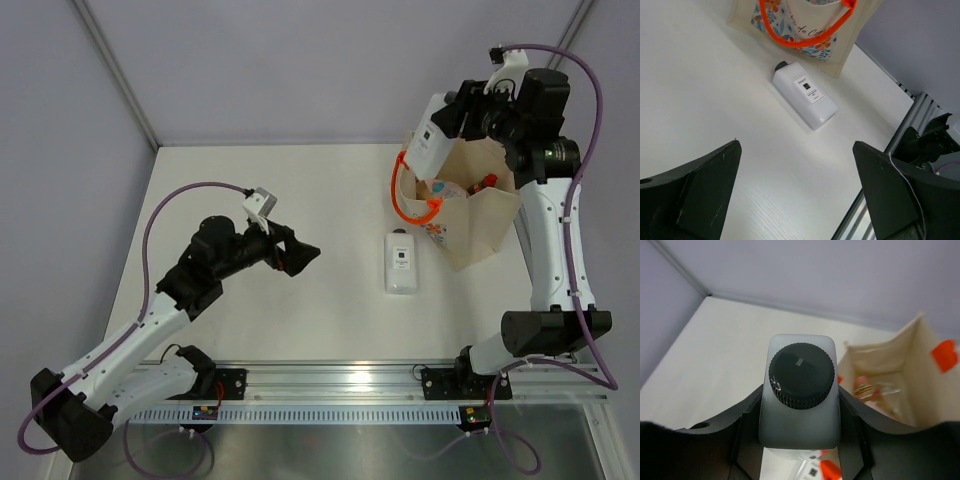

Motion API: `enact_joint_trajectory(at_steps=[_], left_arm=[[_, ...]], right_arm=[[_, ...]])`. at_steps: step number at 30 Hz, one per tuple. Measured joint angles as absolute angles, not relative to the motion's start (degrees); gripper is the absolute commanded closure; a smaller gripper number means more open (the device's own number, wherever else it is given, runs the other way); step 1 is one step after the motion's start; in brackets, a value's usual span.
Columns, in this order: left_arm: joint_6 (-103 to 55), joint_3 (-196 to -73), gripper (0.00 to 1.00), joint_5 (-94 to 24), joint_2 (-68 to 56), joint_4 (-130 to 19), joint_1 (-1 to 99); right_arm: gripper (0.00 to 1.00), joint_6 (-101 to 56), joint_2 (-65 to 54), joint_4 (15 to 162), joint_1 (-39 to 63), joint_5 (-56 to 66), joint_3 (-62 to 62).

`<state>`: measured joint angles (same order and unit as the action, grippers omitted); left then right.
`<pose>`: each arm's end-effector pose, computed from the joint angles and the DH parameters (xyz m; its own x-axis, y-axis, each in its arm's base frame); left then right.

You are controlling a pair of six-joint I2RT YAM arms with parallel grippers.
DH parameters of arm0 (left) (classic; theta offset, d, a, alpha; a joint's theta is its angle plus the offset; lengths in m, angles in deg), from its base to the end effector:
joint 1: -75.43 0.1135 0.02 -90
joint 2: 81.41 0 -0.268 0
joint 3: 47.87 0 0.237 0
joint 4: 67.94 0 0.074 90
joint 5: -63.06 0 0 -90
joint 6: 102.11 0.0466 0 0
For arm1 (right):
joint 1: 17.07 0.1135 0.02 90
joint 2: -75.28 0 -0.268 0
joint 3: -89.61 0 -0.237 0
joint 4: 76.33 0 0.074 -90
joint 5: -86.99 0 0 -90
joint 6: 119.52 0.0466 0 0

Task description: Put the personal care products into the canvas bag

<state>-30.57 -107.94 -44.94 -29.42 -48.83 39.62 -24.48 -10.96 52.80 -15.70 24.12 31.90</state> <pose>0.1584 -0.1321 0.3353 -0.4013 -0.0818 -0.9123 0.7120 0.5987 -0.3669 0.3051 0.0286 0.4909 -0.2953 0.0711 -0.9527 -0.4377 0.8763 0.2011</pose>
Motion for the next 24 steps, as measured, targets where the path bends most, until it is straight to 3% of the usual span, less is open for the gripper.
enact_joint_trajectory(at_steps=[10,15,20,24], left_arm=[[-35.0,-104.4,0.01,-39.5,-26.7,-48.3,39.7],[-35.7,-104.4,0.01,-43.0,-21.4,-50.9,39.6],[-36.1,-104.6,0.01,-46.0,-16.9,-53.8,38.3],[-36.1,-105.4,0.01,-46.9,-13.3,-55.0,36.5]], right_arm=[[1.00,-52.3,-31.3,33.7,-16.4,11.8,56.4],[1.00,-58.5,-38.9,23.7,-16.4,11.1,57.8],[0.80,-61.5,-38.8,23.0,-16.0,10.6,56.8],[0.72,-62.3,-38.8,24.4,-15.8,10.4,54.9]])
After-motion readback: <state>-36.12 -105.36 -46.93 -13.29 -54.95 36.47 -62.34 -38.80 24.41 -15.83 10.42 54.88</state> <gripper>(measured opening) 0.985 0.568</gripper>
